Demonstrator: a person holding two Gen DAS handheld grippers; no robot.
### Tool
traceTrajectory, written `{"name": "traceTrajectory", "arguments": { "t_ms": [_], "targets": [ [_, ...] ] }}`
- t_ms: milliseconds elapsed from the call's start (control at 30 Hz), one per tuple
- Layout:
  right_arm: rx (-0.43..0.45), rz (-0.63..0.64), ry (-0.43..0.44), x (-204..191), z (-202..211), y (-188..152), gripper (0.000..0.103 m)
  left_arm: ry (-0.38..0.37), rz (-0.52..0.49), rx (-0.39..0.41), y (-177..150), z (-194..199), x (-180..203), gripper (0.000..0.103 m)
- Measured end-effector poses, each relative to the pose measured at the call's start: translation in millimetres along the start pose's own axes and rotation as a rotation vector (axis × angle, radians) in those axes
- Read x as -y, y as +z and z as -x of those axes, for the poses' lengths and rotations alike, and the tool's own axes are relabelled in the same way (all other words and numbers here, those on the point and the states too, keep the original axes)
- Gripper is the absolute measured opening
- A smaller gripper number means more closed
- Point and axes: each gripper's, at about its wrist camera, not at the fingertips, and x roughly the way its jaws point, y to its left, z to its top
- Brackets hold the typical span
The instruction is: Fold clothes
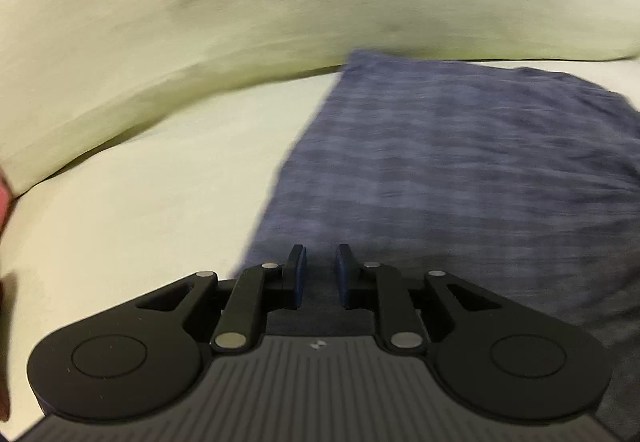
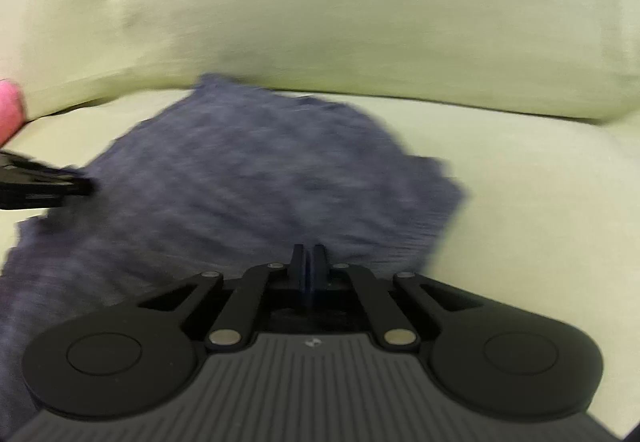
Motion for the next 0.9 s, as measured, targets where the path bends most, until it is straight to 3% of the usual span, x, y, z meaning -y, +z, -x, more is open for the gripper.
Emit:
{"name": "traceTrajectory", "arguments": {
  "t_ms": [67,133,267,367,433,533,567,600,667,700,733,833,900],
  "targets": [
    [0.011,-0.027,-0.006,11,4,3,0.000,0.012,0.011,-0.003,2,1,-5,0.021],
    [0.064,0.003,-0.051,5,10,12,0.008,-0.004,0.024,0.027,12,9,-4,0.021],
    [0.113,-0.028,0.000,-2,6,30,0.012,-0.072,0.012,0.064,32,16,12,0.021],
    [0.083,0.008,0.037,-15,-13,35,0.014,-0.131,0.003,0.061,42,6,27,0.022],
    [0.044,0.005,0.037,-14,-23,32,0.014,-0.131,-0.017,0.027,42,-10,36,0.023],
    [-0.008,-0.017,-0.052,6,-26,23,0.012,-0.141,-0.010,0.041,39,-16,25,0.040],
    [-0.007,-0.031,-0.060,14,-22,23,0.005,-0.120,0.017,0.027,42,-16,12,0.041],
    [-0.006,-0.047,-0.062,22,-17,24,0.000,-0.099,0.037,0.026,44,-15,3,0.026],
    [0.009,-0.057,-0.086,33,-6,29,0.001,-0.068,0.065,0.039,48,-10,-8,0.025],
    [0.034,-0.048,-0.101,31,-2,34,0.010,-0.097,0.095,0.055,53,-5,-14,0.025],
    [0.061,-0.040,-0.111,29,2,40,0.012,-0.124,0.113,0.061,58,-2,-16,0.025],
    [0.080,-0.041,-0.057,19,-6,57,0.014,-0.162,0.008,0.094,78,-1,19,0.030],
    [0.045,-0.015,-0.041,11,-20,58,0.014,-0.171,-0.032,0.087,81,-8,33,0.031]
  ]
}}
